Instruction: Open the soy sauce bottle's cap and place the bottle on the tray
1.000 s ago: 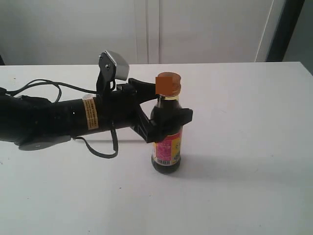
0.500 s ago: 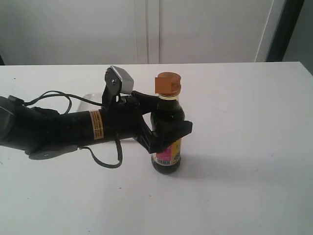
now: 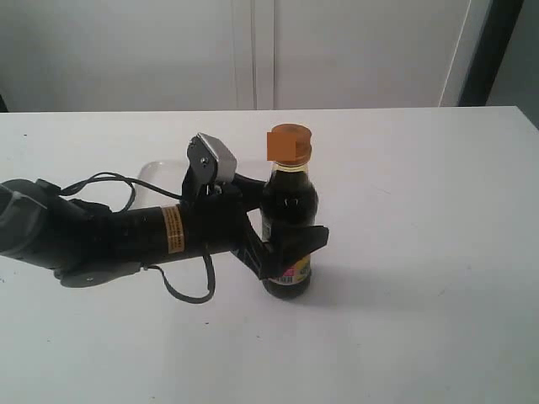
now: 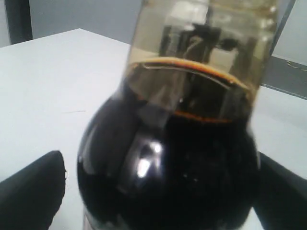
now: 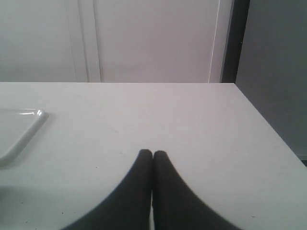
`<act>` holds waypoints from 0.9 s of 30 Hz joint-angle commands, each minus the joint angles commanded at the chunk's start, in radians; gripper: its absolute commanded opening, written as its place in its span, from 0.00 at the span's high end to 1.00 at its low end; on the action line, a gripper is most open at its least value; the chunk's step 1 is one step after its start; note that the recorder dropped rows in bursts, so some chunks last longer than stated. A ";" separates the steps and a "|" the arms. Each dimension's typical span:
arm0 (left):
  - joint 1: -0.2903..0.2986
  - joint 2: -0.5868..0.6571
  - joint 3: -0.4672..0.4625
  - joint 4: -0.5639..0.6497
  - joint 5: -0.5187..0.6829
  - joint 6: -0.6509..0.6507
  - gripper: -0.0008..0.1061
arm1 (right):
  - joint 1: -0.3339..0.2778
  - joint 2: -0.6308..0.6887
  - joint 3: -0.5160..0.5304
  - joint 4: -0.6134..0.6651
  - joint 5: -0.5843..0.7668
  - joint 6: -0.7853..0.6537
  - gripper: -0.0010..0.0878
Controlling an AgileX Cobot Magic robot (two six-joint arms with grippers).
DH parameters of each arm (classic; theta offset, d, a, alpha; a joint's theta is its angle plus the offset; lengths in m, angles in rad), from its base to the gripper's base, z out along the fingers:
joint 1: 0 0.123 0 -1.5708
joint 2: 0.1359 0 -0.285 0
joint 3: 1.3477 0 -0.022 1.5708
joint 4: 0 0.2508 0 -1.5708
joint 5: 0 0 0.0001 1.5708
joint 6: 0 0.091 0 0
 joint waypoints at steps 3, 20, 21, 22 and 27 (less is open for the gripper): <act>0.000 0.002 0.000 0.000 0.000 0.000 0.30 | 0.000 0.000 0.000 0.000 -0.003 0.000 0.99; 0.000 0.002 0.000 0.054 0.000 0.086 0.99 | 0.000 0.000 0.000 0.171 -0.209 0.303 0.99; 0.000 0.002 0.000 0.054 0.000 0.086 0.99 | 0.000 0.000 0.000 0.171 -0.209 0.315 0.99; 0.000 0.002 0.000 0.054 0.000 0.086 0.99 | 0.000 0.000 0.000 0.171 -0.211 0.321 0.99; 0.000 0.002 0.000 0.054 0.000 0.086 0.99 | 0.000 0.000 0.000 0.171 -0.297 0.368 0.99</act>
